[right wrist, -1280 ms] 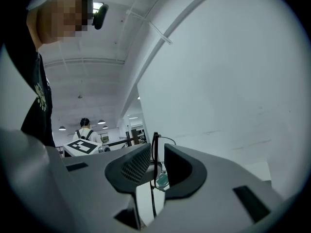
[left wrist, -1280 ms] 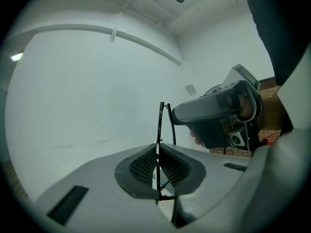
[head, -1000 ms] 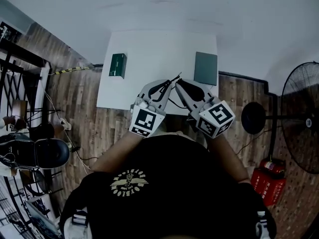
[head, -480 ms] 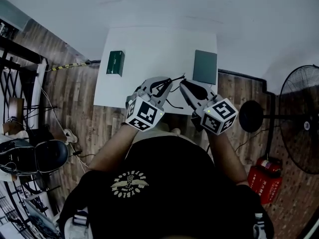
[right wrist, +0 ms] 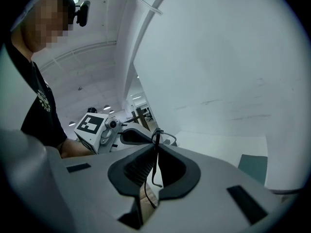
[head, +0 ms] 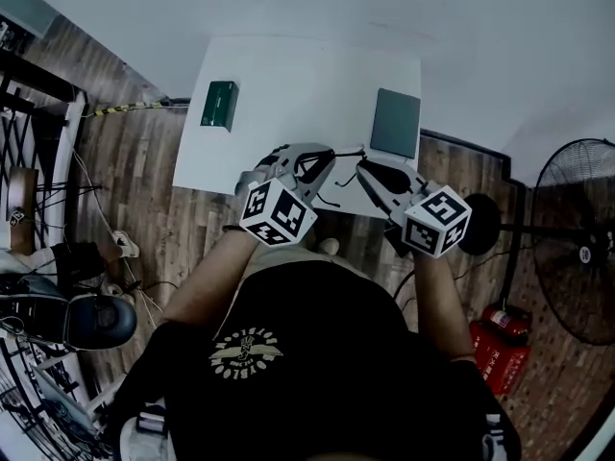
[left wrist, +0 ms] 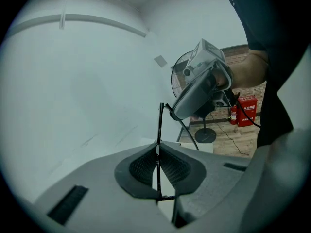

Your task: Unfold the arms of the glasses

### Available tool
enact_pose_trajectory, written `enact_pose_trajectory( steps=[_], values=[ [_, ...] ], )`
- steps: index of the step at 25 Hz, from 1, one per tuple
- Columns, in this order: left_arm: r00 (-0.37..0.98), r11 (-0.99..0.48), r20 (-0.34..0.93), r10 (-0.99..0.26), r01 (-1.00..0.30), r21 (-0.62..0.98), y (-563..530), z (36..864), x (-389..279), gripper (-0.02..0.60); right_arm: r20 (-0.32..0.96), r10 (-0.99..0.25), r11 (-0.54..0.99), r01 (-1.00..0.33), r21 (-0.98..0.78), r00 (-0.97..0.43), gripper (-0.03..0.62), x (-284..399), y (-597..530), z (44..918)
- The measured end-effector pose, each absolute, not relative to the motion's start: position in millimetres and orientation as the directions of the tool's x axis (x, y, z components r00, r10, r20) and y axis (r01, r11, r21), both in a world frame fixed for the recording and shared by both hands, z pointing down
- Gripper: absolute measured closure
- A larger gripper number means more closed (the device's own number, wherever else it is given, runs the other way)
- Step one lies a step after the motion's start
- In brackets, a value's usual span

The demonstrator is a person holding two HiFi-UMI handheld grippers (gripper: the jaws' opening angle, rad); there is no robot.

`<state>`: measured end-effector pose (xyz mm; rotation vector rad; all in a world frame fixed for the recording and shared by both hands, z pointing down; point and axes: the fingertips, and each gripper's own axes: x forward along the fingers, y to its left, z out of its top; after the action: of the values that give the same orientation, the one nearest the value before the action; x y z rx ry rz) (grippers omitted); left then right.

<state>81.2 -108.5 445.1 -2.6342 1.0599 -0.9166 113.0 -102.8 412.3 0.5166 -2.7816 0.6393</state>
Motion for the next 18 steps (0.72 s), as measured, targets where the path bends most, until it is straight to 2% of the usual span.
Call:
enact_pose_trajectory(
  steps=[9,18],
  values=[
    [0.495,-0.734,0.550,-0.673,-0.541,-0.411,-88,449,69,0.560,0.373,-0.123,0.873,-0.279,-0.400,-0.920,0.574,107,-83,422],
    [0.451,-0.764,0.621,-0.641,-0.460,-0.453,-88,449,67,0.560,0.424,-0.041,0.886,-0.228,-0.403,-0.905,0.572,109,-83,426]
  ],
)
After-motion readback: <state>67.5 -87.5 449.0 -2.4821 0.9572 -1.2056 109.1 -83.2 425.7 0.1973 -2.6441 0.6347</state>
